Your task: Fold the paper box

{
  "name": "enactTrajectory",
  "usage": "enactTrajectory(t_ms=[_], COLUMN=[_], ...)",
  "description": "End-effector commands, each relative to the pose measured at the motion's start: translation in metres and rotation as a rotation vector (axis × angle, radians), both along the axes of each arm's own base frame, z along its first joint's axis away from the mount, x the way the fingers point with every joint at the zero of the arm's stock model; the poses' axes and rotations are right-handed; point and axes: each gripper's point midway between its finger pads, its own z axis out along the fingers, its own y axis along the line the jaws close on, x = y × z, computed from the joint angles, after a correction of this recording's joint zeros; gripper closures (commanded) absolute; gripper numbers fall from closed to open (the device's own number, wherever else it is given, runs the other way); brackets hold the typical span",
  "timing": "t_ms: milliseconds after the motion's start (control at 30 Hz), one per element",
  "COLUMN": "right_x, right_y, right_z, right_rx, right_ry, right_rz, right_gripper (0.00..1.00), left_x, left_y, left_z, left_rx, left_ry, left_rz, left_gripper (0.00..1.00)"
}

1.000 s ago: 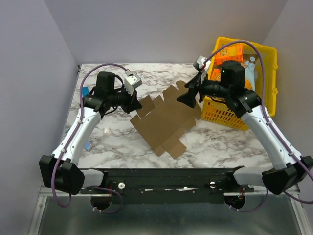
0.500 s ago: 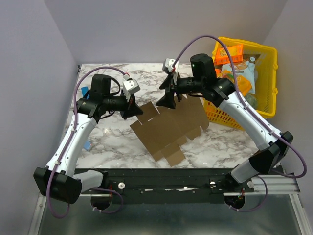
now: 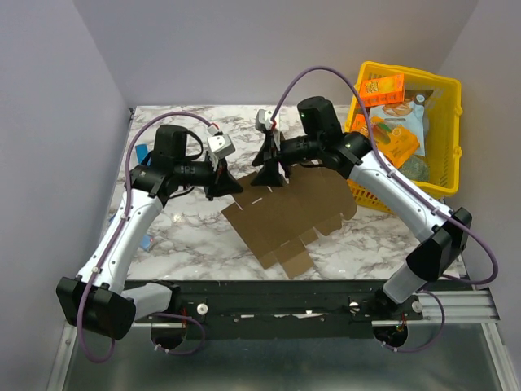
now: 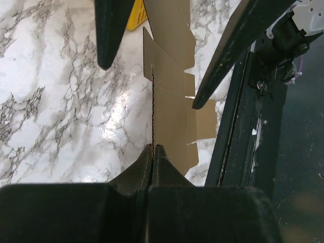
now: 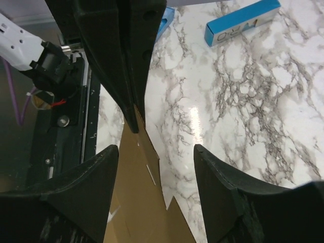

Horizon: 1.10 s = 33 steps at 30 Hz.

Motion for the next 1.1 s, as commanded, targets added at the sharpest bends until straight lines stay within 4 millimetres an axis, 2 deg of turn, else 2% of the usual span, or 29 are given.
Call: enactTrajectory(t_ms=[0, 100, 367, 567, 667, 700, 733, 767, 800, 833, 933, 967, 1000, 1033, 1067], right_x=[-0.014, -0.017, -0.019, -0.022, -0.026, -0.027, -0.028, -0.029, -0.028, -0.028, -0.025, -0.025, -0.022, -0.021, -0.016], right_y=[0.01, 0.011, 0.012, 0.011, 0.011, 0.01, 0.009, 0.009, 0.007, 0.005, -0.002, -0.007, -0.009, -0.013, -0.018], right_z=[-0.008, -0.009, -0.025, -0.02, -0.015, -0.013, -0.01, -0.009, -0.01, -0.01, -0.006, 0.001, 0.005, 0.007, 0.012], right_rx=[0.013, 0.012, -0.025, -0.014, 0.002, 0.007, 0.015, 0.016, 0.011, 0.01, 0.006, 0.015, 0.023, 0.028, 0.041], right_ry=[0.054, 0.081, 0.124, 0.129, 0.127, 0.123, 0.113, 0.109, 0.105, 0.098, 0.066, 0.051, 0.039, 0.051, 0.048], right_rz=[0.065, 0.074, 0.088, 0.098, 0.108, 0.109, 0.11, 0.109, 0.097, 0.089, 0.04, 0.02, -0.004, -0.028, -0.052], right_gripper=[0.41, 0.49, 0.52, 0.7, 0.86, 0.94, 0.96, 0.98, 0.99, 0.99, 0.99, 0.99, 0.99, 0.99, 0.99], left_x=[-0.007, -0.006, -0.01, -0.008, -0.003, 0.003, 0.008, 0.013, 0.021, 0.036, 0.059, 0.063, 0.067, 0.074, 0.07], left_y=[-0.005, -0.006, -0.007, -0.008, -0.007, -0.006, -0.005, -0.003, -0.001, 0.007, 0.026, 0.031, 0.036, 0.048, 0.048], left_z=[0.01, 0.011, 0.015, 0.013, 0.012, 0.014, 0.015, 0.014, 0.021, 0.02, 0.033, 0.035, 0.05, 0.055, 0.057], left_rx=[-0.053, -0.058, -0.082, -0.08, -0.074, -0.072, -0.07, -0.065, -0.078, -0.053, -0.074, -0.1, -0.145, -0.189, -0.225], left_ry=[-0.03, -0.04, -0.054, -0.044, -0.047, -0.058, -0.062, -0.066, -0.082, -0.108, -0.164, -0.144, -0.186, -0.161, -0.145], left_rz=[-0.024, -0.02, -0.028, -0.021, 0.003, 0.042, 0.072, 0.103, 0.155, 0.245, 0.392, 0.432, 0.45, 0.503, 0.48], left_gripper=[1.0, 1.0, 1.0, 1.0, 0.99, 0.89, 0.54, 0.37, 0.24, 0.04, 0.01, 0.01, 0.01, 0.01, 0.01])
